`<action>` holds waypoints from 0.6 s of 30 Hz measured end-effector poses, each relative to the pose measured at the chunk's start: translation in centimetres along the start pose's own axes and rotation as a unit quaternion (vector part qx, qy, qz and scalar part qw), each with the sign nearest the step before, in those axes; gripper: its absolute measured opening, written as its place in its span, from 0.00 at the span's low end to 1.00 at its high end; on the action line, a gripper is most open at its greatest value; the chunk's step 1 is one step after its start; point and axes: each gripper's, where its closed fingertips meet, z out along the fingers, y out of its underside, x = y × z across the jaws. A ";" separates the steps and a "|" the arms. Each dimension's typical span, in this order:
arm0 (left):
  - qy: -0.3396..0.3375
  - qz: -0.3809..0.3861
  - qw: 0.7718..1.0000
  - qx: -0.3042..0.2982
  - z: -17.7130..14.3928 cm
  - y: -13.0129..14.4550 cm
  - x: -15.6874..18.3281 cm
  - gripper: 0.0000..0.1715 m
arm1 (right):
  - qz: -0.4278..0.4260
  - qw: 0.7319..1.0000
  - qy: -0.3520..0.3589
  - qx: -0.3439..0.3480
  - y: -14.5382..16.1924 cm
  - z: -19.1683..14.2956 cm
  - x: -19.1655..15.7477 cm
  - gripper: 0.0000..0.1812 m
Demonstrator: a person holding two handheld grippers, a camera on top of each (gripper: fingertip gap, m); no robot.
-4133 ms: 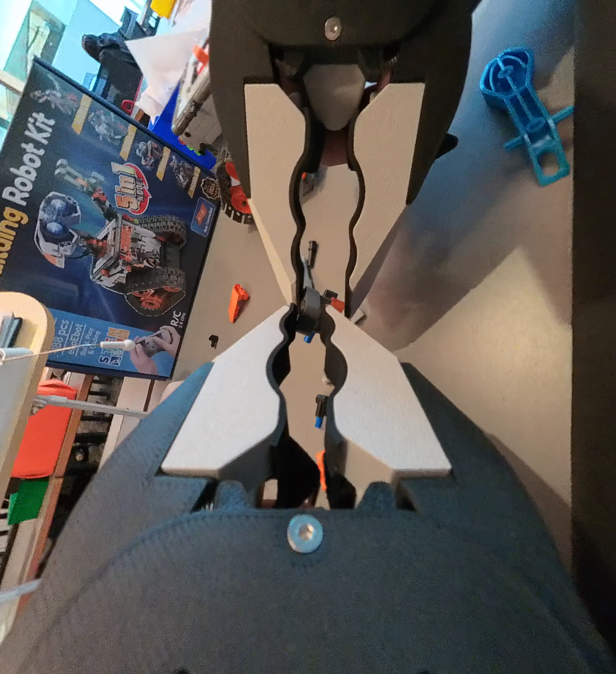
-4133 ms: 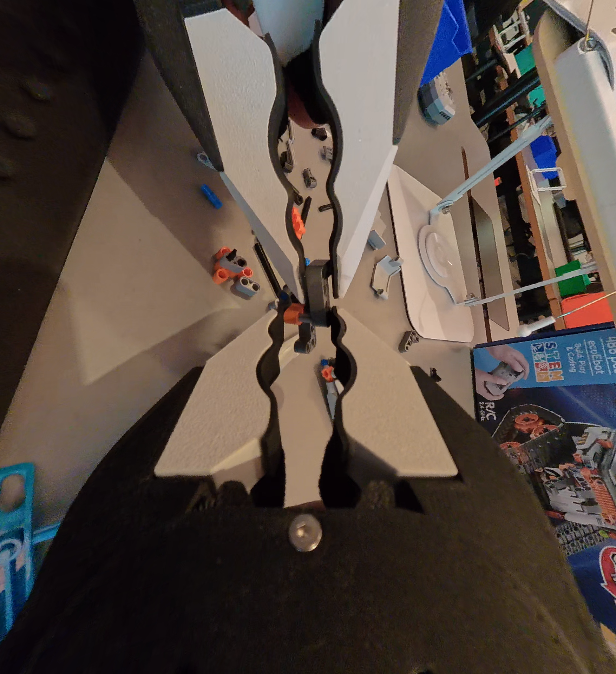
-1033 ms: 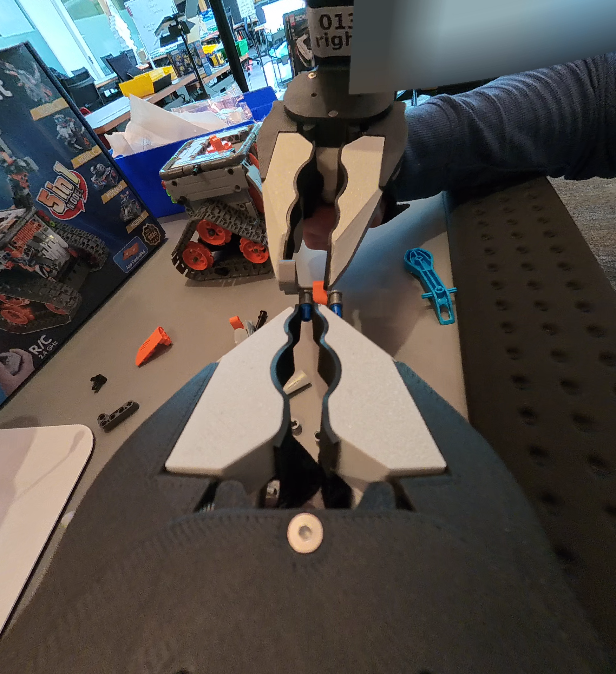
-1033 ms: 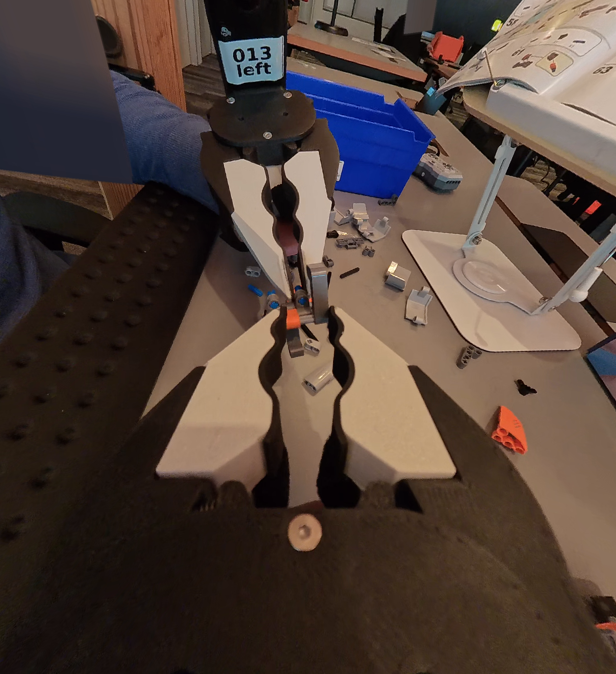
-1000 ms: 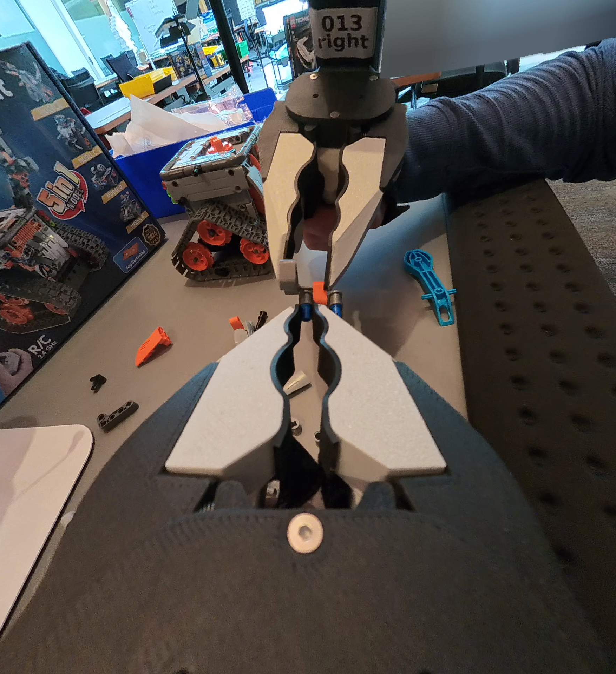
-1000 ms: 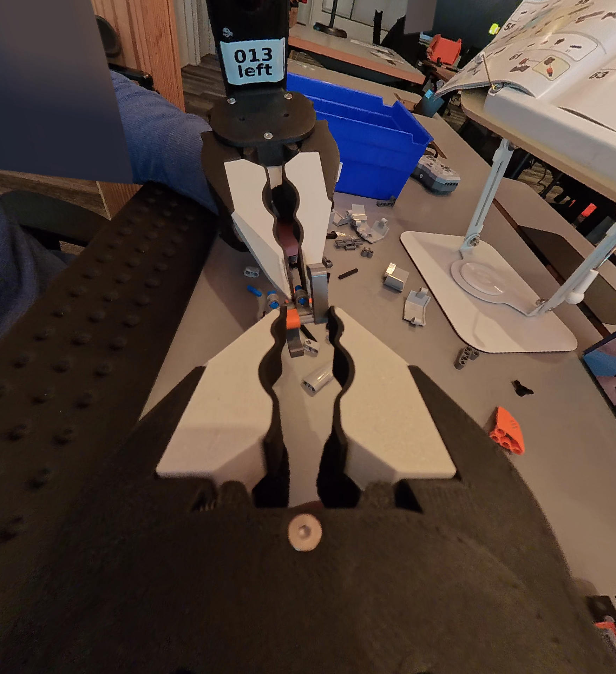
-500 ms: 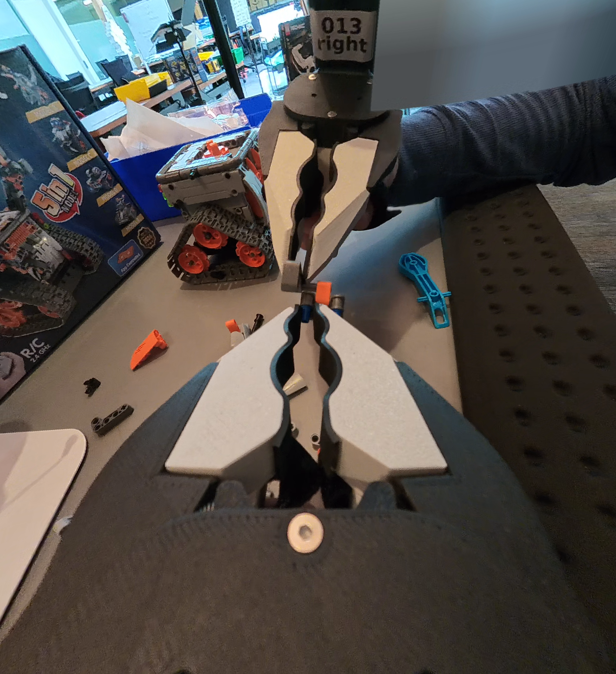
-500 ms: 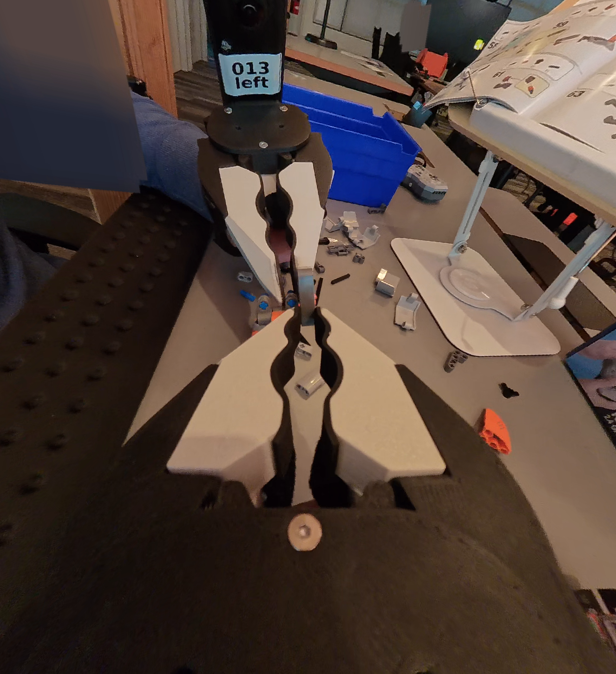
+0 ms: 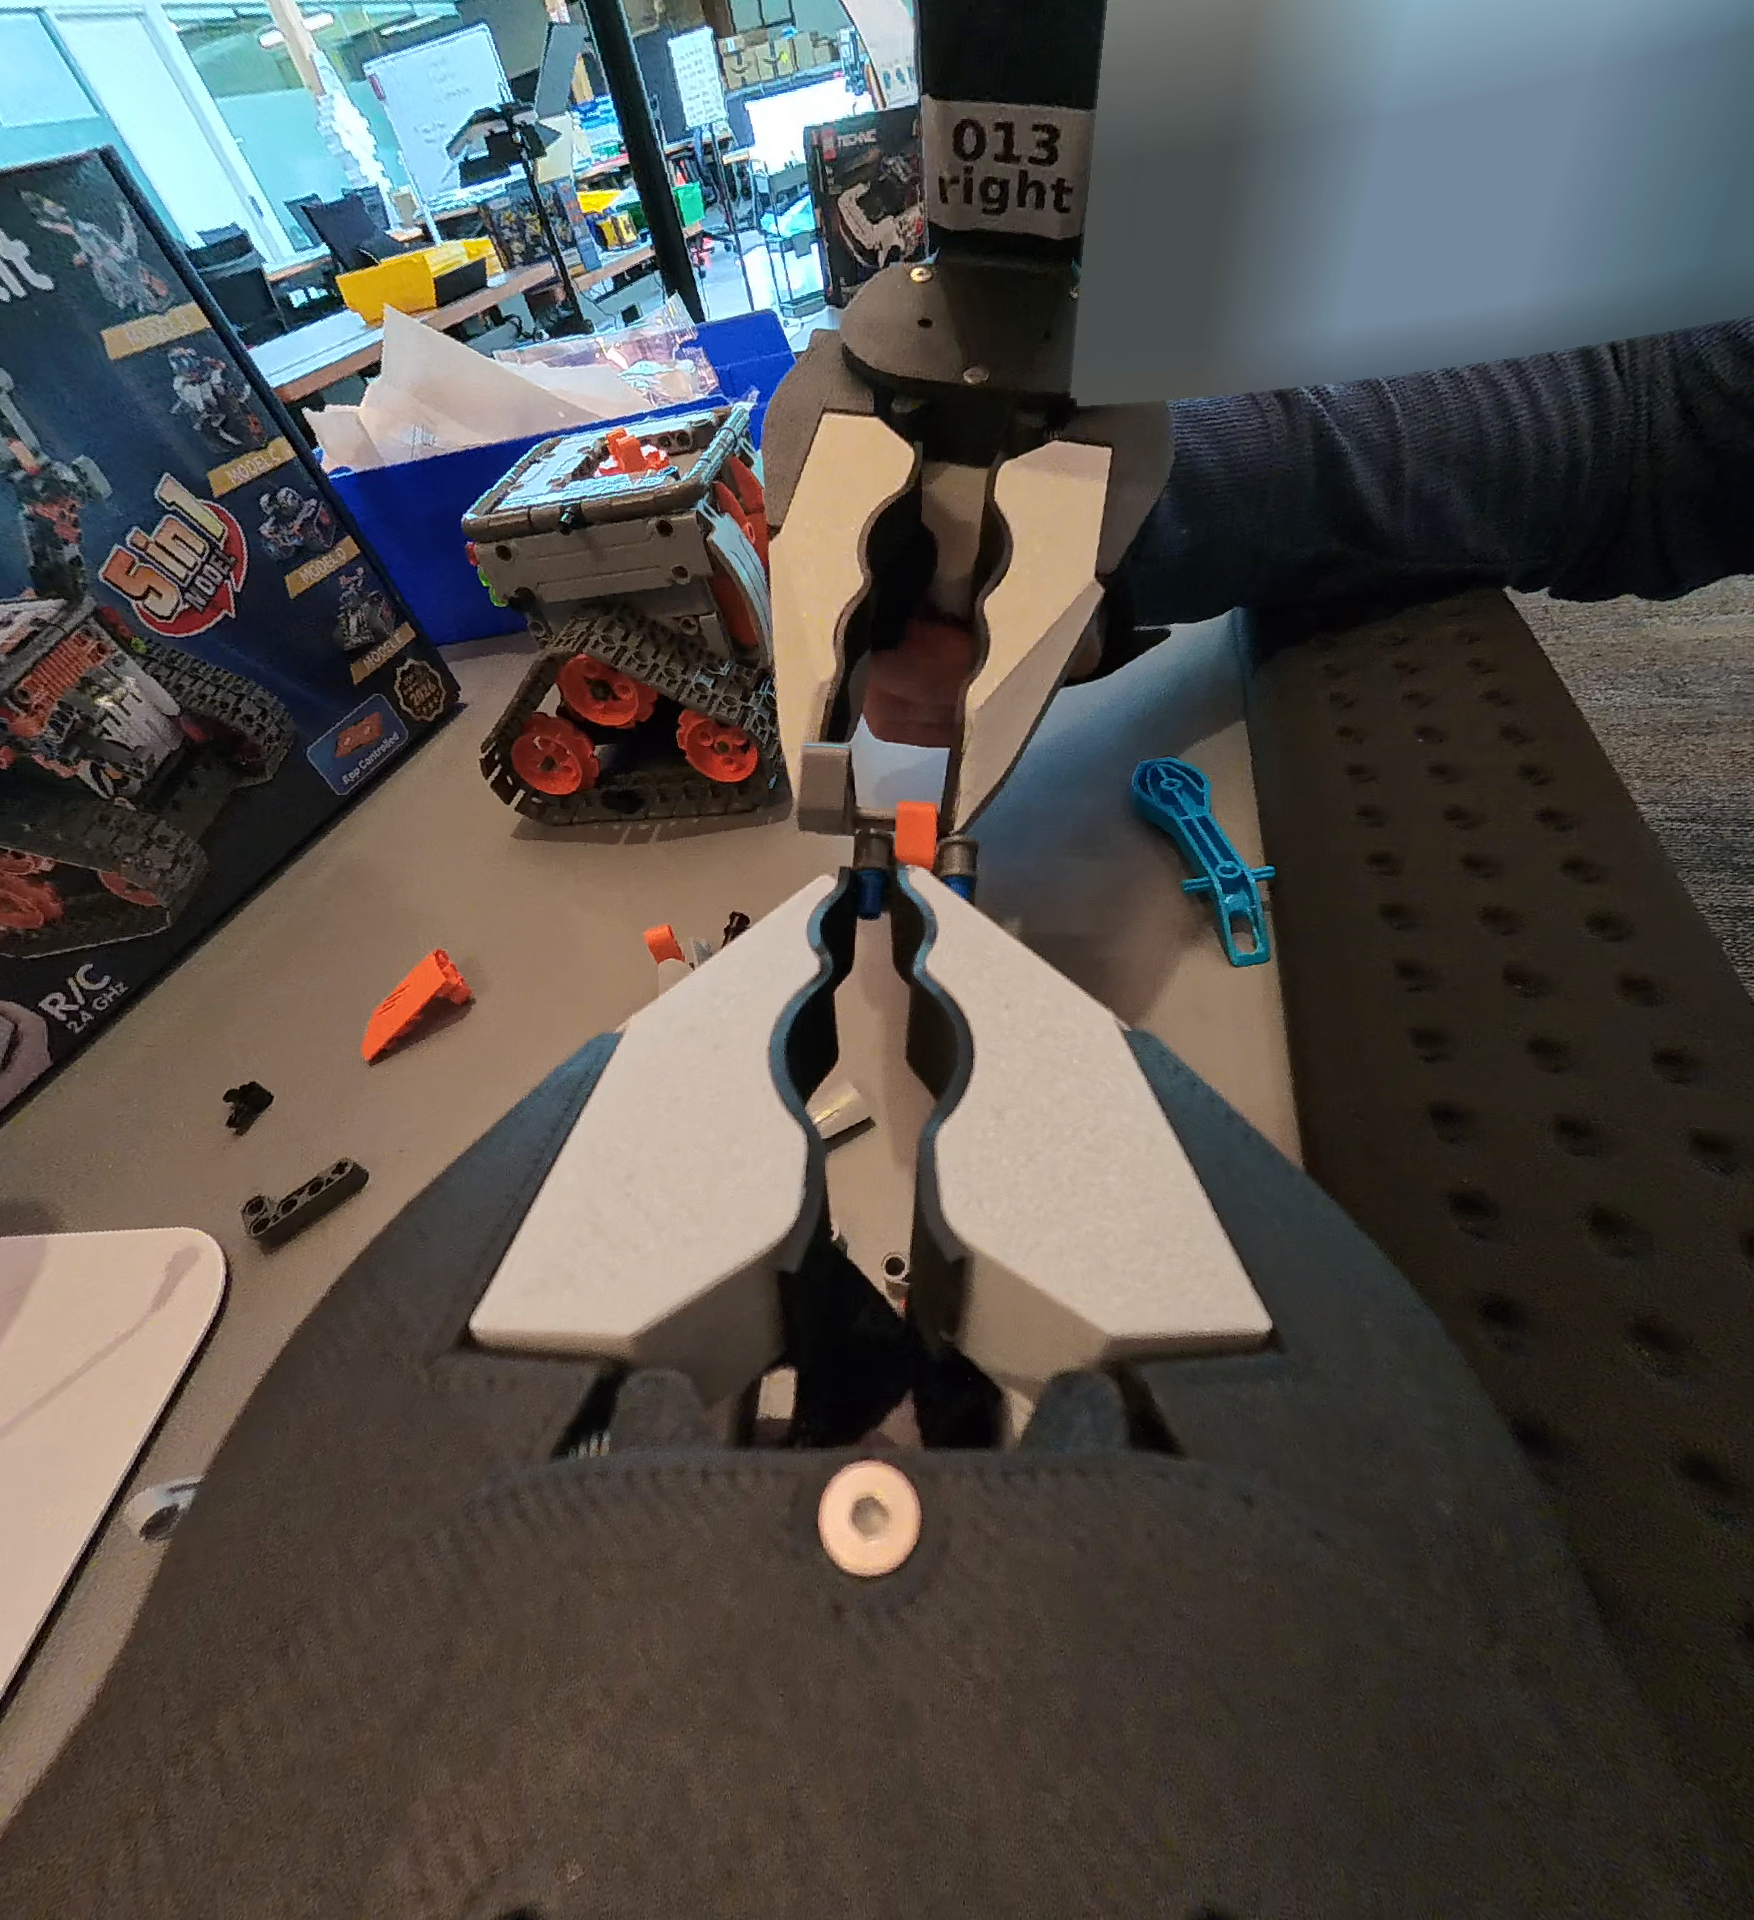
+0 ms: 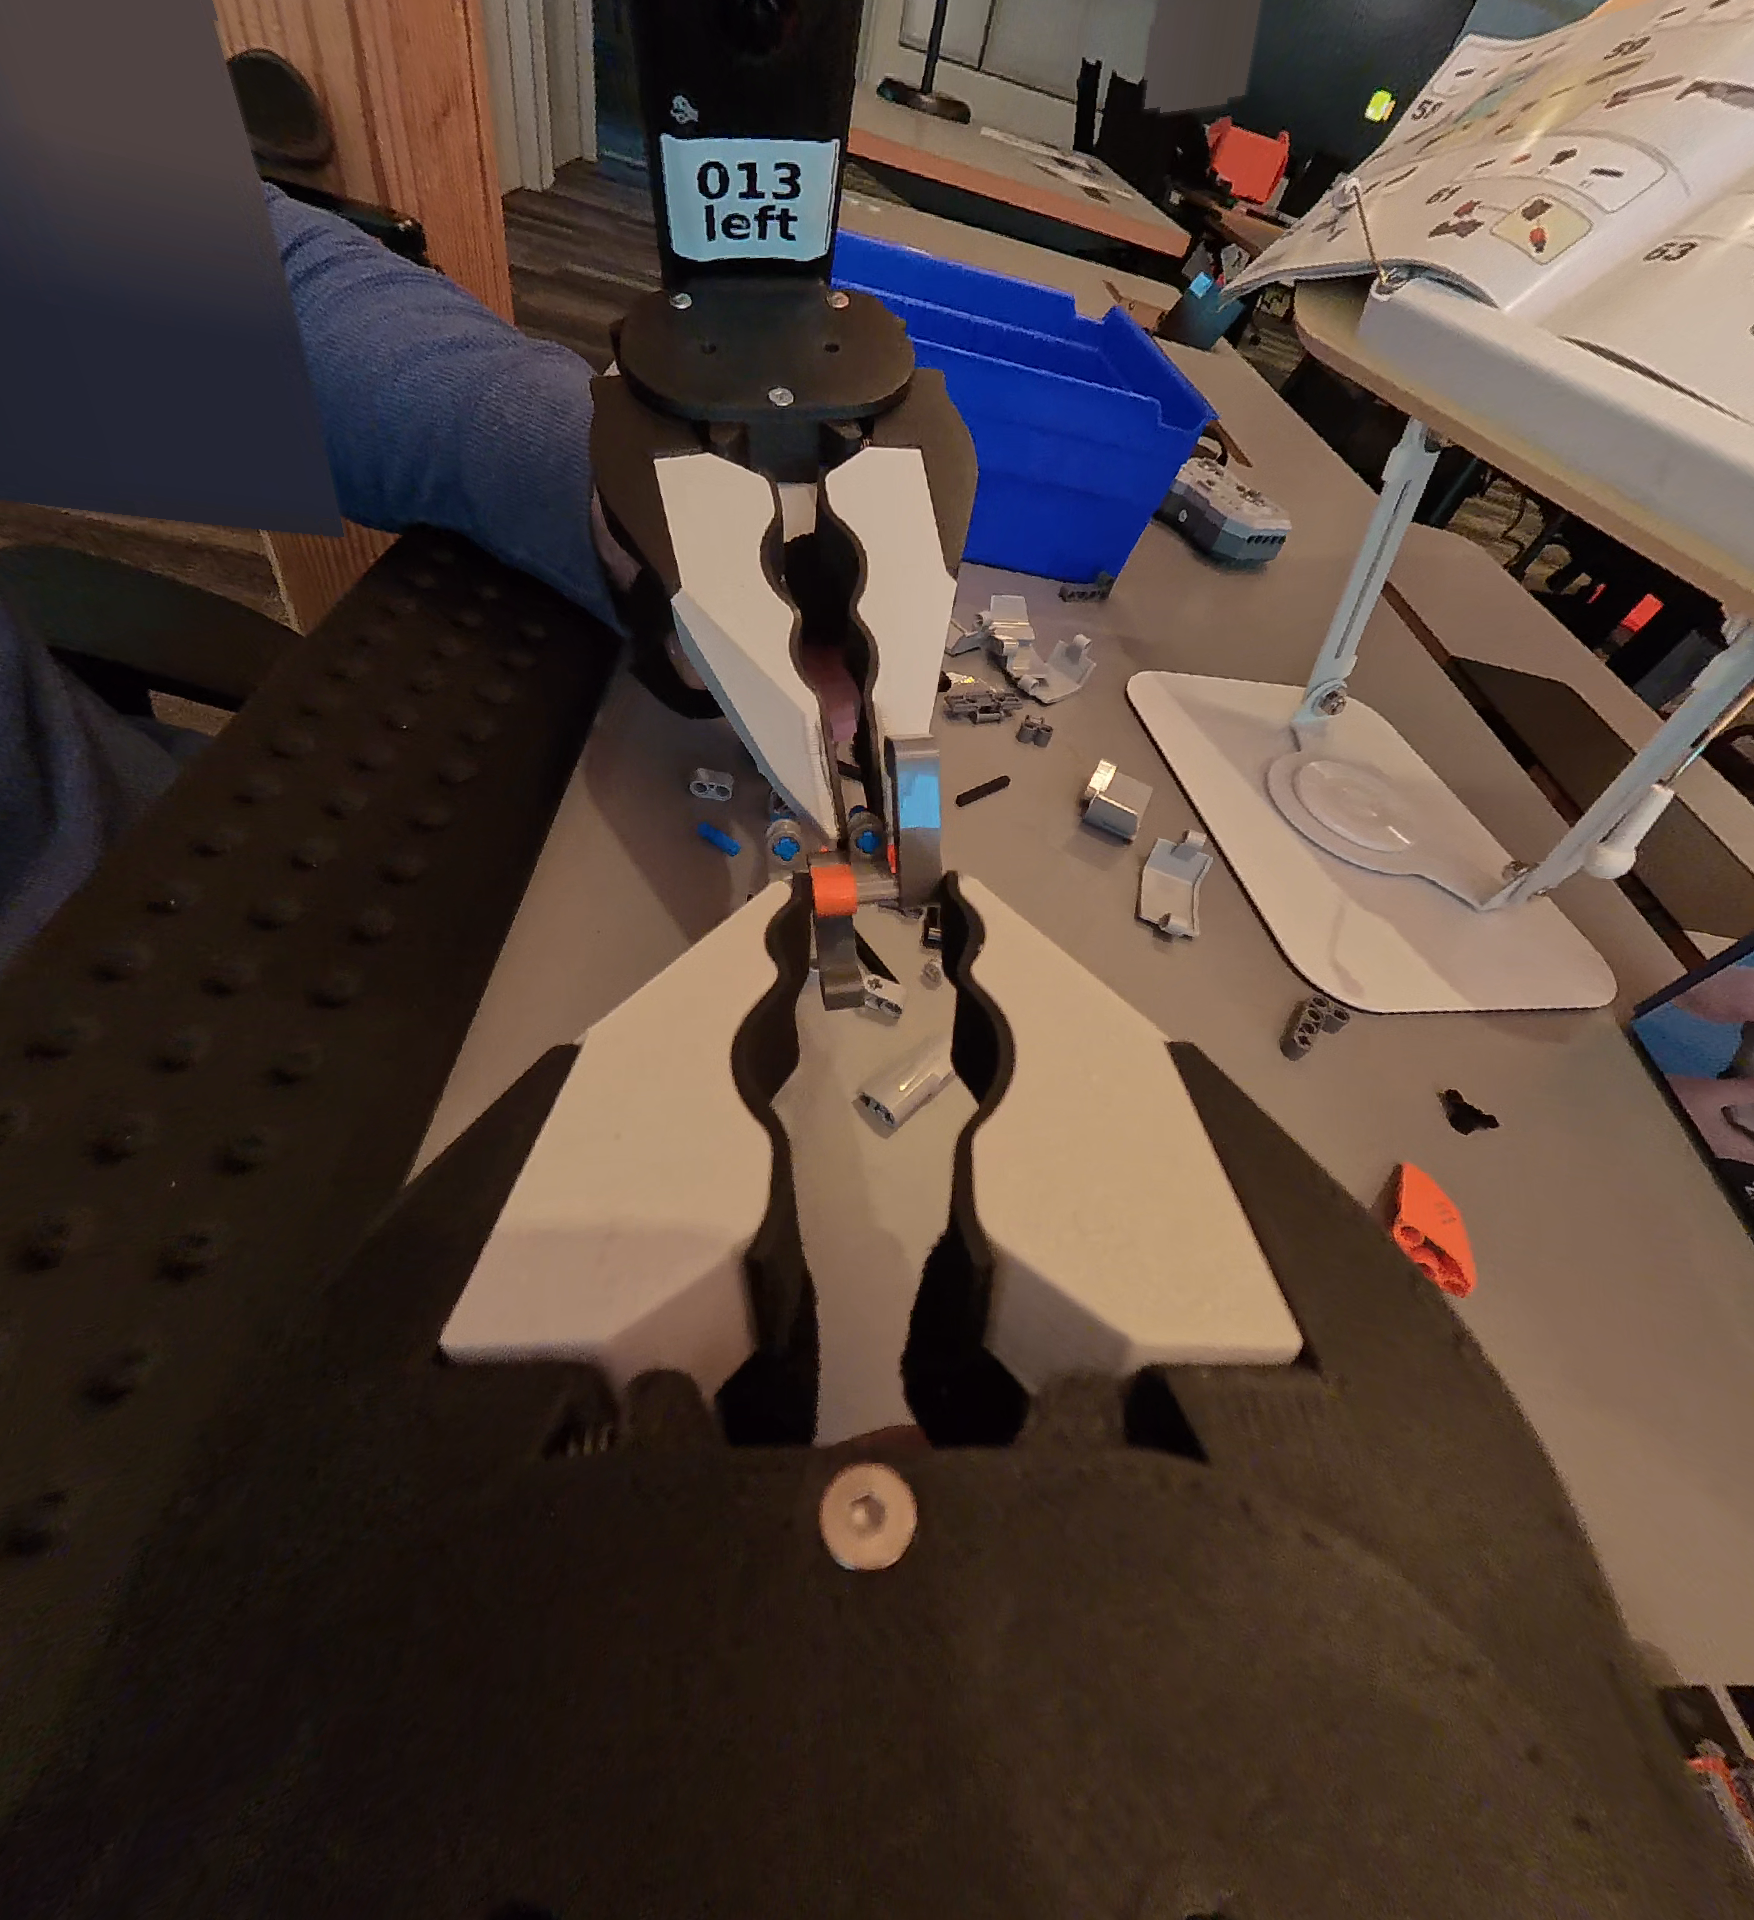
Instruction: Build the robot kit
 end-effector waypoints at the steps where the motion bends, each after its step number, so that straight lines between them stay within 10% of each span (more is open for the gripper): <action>1: 0.001 0.000 1.000 0.001 0.0 0.0 0.0 0.02 | 0.001 1.000 -0.001 0.000 0.0 0.0 0.0 0.13; 18: 0.009 -0.001 1.000 0.009 -0.1 -0.3 0.3 0.02 | -0.027 1.000 0.005 0.006 -0.4 -0.1 -0.3 0.12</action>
